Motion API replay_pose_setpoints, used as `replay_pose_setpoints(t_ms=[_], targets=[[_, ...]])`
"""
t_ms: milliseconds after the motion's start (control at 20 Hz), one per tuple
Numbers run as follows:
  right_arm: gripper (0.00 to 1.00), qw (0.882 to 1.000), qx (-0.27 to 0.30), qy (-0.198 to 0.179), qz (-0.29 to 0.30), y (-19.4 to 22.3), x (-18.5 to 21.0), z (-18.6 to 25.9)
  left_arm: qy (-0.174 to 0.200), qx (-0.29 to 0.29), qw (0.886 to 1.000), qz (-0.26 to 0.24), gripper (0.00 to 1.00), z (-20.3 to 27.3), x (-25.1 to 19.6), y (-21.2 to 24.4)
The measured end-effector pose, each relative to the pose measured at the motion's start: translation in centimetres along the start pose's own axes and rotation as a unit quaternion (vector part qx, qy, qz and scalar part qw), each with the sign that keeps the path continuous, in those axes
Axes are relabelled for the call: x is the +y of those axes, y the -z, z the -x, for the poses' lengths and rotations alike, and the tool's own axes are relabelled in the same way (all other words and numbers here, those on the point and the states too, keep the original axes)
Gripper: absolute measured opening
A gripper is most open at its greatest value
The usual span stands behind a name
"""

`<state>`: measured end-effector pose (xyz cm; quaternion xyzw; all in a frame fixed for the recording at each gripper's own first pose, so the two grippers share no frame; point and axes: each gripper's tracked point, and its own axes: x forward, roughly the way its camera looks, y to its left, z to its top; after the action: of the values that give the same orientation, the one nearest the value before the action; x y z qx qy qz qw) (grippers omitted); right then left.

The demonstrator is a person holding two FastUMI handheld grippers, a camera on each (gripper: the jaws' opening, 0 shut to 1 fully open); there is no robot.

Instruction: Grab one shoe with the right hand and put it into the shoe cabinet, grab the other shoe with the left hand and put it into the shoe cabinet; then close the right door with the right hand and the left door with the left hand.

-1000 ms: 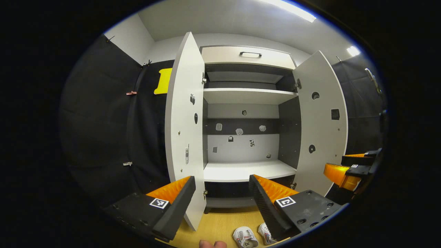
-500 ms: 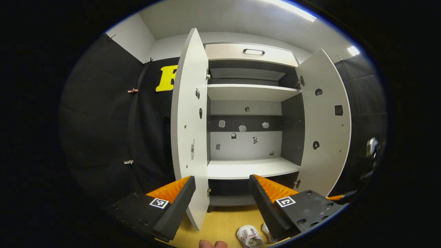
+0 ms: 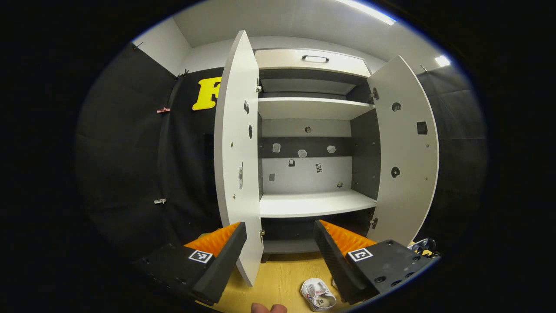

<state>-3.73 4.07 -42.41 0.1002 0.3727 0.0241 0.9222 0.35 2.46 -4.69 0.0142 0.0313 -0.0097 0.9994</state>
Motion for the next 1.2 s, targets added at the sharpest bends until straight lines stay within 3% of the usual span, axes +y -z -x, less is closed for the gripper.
replay_pose_setpoints(t_ms=[150, 200, 250, 300, 350, 400, 600, 800, 850, 900, 1100, 1200], targets=[[0.82, 1.000, 0.013, 0.006, 0.003, 1.8, -0.1, -2.5, -0.005, 0.014, 1.000, -0.006, 0.97, 0.1, 0.6, 1.4], [0.72, 1.000, 0.012, 0.012, 0.004, 1.8, -0.2, -3.2, -0.007, 0.018, 1.000, -0.006, 0.97, 0.1, 0.8, 1.8], [0.48, 1.000, 0.010, 0.013, 0.003, 1.9, -0.1, -3.7, -0.009, 0.021, 1.000, -0.006, 0.97, 0.1, 1.0, 2.2], [0.51, 1.000, 0.012, 0.009, 0.000, 1.9, 0.3, -4.2, -0.011, 0.024, 1.000, -0.007, 0.97, 0.1, 1.2, 2.4], [0.42, 1.000, 0.016, 0.005, -0.005, 2.1, 0.8, -4.8, -0.013, 0.027, 1.000, -0.008, 0.97, 0.1, 1.3, 2.8], [0.49, 1.000, 0.019, 0.003, -0.007, 2.2, 1.1, -5.2, -0.014, 0.030, 0.999, -0.008, 0.97, 0.0, 1.4, 3.0], [0.50, 1.000, 0.028, 0.007, -0.009, 3.2, 1.5, -6.9, -0.018, 0.035, 0.999, -0.013, 0.97, -0.2, 1.8, 3.6], [0.47, 1.000, -0.004, 0.024, 0.007, 2.3, 0.5, -8.9, -0.020, 0.041, 0.999, -0.022, 0.97, -0.3, 2.1, 4.3], [0.16, 1.000, -0.010, 0.023, 0.002, 1.5, 0.6, -8.2, -0.021, 0.045, 0.998, -0.024, 0.97, -0.2, 2.2, 4.8], [0.19, 1.000, -0.017, 0.025, 0.002, 1.1, 0.7, -9.5, -0.022, 0.049, 0.998, -0.026, 0.97, -0.2, 2.2, 5.1], [0.16, 0.999, -0.038, 0.018, 0.018, 0.7, 0.9, -10.8, -0.023, 0.063, 0.997, -0.029, 0.97, -0.1, 2.1, 6.3], [0.15, 0.999, -0.045, 0.015, -0.001, 0.2, 0.9, -11.3, -0.021, 0.066, 0.997, -0.033, 0.97, 0.0, 1.9, 6.7]])
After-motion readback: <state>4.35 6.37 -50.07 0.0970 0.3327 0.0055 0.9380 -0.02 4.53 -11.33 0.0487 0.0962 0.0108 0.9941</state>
